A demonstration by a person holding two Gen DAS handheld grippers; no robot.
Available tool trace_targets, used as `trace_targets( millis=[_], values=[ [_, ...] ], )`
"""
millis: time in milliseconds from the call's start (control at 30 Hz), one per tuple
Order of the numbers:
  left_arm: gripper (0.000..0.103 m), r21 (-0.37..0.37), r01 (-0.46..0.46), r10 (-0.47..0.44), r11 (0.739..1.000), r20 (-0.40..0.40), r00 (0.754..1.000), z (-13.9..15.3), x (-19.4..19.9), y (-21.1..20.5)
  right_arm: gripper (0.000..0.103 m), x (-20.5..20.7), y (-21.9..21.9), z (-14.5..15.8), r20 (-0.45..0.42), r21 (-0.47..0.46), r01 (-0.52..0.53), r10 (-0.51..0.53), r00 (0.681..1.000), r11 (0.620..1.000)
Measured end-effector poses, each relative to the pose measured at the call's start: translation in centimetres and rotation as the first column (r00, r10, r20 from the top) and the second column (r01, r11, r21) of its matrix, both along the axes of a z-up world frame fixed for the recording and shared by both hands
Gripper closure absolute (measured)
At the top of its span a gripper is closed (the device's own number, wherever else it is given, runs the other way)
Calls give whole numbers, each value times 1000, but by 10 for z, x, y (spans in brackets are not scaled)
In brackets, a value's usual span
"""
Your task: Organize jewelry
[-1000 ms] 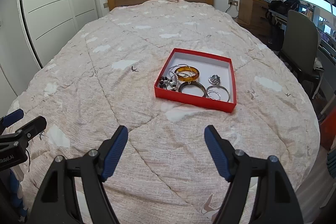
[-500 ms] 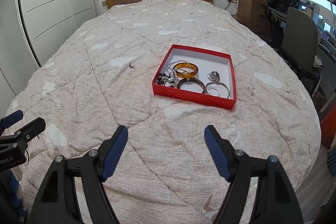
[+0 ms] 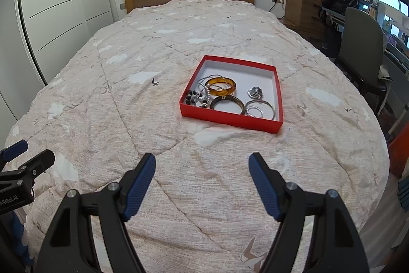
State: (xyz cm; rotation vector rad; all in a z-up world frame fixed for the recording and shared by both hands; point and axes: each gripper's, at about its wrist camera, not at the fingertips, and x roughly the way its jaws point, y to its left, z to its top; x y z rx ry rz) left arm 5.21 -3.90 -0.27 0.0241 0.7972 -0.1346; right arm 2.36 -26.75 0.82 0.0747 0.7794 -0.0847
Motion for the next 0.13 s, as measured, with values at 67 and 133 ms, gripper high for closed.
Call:
trace_targets(
  millis=[67, 133],
  values=[
    [0, 1, 0, 0, 1000, -1, 1000, -1, 0, 0, 29, 0, -1, 0, 1, 1, 3, -3, 1000, 1000],
    [0, 2, 0, 0, 1000, -2, 1000, -1, 1, 0, 29, 0, -1, 0, 0, 2, 3, -3, 1000, 1000]
  ],
)
